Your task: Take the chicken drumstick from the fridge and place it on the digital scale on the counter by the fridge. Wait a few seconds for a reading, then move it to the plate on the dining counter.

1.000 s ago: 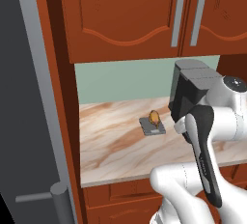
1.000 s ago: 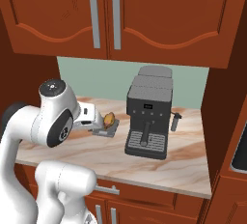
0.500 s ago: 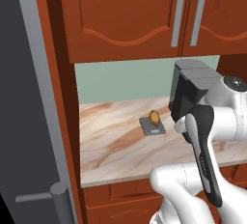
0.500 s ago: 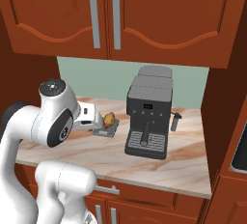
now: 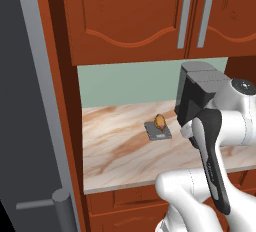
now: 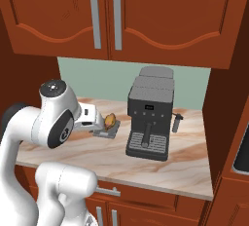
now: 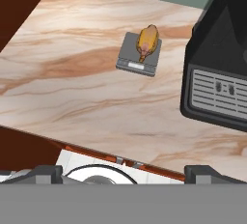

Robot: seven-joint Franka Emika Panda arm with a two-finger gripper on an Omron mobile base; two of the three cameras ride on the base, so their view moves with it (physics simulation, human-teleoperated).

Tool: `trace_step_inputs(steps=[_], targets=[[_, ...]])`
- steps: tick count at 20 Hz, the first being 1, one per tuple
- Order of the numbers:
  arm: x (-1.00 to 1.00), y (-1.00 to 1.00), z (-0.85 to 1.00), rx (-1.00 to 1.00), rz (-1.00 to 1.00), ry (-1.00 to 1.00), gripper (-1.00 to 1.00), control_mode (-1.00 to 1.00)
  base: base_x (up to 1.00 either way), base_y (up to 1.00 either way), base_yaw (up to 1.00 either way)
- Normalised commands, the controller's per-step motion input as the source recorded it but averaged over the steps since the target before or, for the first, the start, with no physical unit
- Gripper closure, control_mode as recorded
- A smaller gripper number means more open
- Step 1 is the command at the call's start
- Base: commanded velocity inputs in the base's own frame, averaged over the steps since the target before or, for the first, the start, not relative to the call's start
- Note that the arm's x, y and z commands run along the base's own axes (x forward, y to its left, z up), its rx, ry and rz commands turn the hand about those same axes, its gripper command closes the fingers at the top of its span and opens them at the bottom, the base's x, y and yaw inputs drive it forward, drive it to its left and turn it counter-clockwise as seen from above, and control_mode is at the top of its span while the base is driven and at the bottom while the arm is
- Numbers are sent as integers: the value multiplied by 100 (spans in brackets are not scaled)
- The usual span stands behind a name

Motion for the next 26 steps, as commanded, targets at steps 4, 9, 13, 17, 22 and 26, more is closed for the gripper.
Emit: trace_step_inputs(steps=[4,9,13,17,22,26], targets=[[0,0,0,0,0,0,-100,-100,0,0,0],[0,0,0,0,0,0,-100,-100,0,0,0],[0,0,0,0,0,0,-100,-100,0,0,0],[0,0,0,0,0,0,-100,-100,0,0,0],[0,0,0,0,0,0,-100,-100,0,0,0],[0,0,0,0,0,0,-100,-100,0,0,0]])
